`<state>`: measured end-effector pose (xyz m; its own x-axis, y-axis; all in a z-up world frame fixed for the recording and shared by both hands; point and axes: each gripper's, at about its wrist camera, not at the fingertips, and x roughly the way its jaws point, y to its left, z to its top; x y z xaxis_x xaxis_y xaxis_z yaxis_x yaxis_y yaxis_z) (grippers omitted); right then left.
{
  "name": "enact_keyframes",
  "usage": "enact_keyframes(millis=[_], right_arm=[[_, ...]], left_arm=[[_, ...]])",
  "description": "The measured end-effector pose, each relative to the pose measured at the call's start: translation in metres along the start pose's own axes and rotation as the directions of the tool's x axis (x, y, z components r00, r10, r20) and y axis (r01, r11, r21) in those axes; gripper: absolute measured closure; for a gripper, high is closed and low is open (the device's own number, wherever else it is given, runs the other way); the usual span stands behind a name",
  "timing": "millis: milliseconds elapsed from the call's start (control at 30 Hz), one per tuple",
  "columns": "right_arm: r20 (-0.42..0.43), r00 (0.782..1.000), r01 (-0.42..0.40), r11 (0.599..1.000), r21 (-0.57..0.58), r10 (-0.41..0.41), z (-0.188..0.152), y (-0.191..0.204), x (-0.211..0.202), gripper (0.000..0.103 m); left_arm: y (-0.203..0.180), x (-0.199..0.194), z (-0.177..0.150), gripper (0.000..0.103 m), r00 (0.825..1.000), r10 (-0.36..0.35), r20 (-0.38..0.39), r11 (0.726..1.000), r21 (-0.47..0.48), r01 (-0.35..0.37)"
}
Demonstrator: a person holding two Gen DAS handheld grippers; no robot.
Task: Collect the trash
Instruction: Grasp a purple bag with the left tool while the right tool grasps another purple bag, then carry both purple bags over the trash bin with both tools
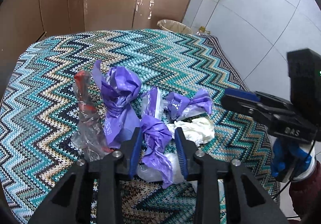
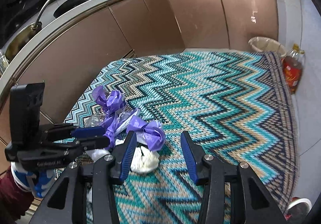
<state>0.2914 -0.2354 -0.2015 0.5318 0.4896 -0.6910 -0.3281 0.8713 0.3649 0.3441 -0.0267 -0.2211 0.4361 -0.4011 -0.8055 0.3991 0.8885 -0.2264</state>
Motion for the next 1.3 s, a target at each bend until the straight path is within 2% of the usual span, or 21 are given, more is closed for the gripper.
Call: enact_keyframes(millis=[200,233,300,367,467,767,967,1300], right_arm=[[-0.044,0.998,-0.04,0.999,0.022,0.041,0.003,-0.005,0.031,0.062],[-0.048,0.998,-0.041,0.999,0.027,0.042,0.003,-0.006,0.034,0.064],[-0.052,0.997,-0.05,0.998,0.037,0.052,0.003,-0.008,0.039,0.079],[-0.035,0.998,-0.059,0.997,0.052,0.061,0.003,-0.01,0.037,0.082],[-0.015,0.999,-0.041,0.998,0.048,0.042,0.002,-0.009,0.03,0.083],[0.062,0.998,0.006,0.999,0.042,-0.009,-0.007,-0.004,-0.02,0.084],[0.125,0.992,0.02,0.999,0.043,-0.025,-0.018,0.008,-0.066,0.084],[0.255,0.966,0.031,0.999,0.019,-0.034,-0.037,0.035,-0.149,0.084]], left_arm=[[-0.001,0.004,-0.001,0.079,1.0,0.003,0.0,1.0,0.017,-0.003],[-0.002,0.004,-0.002,0.085,1.0,0.003,0.002,1.0,0.018,-0.003],[-0.003,0.004,-0.002,0.085,1.0,0.003,0.009,1.0,0.017,-0.004],[-0.004,0.003,-0.002,0.089,1.0,0.003,0.015,1.0,0.016,-0.003],[-0.005,-0.001,-0.001,0.09,0.999,-0.004,0.031,1.0,0.012,0.004],[-0.015,-0.037,0.0,0.091,0.992,-0.039,0.12,0.999,0.001,0.039],[-0.027,-0.079,-0.002,0.091,0.981,-0.037,0.19,0.999,0.013,0.035],[-0.049,-0.176,-0.006,0.091,0.942,-0.006,0.336,0.999,0.037,-0.007]])
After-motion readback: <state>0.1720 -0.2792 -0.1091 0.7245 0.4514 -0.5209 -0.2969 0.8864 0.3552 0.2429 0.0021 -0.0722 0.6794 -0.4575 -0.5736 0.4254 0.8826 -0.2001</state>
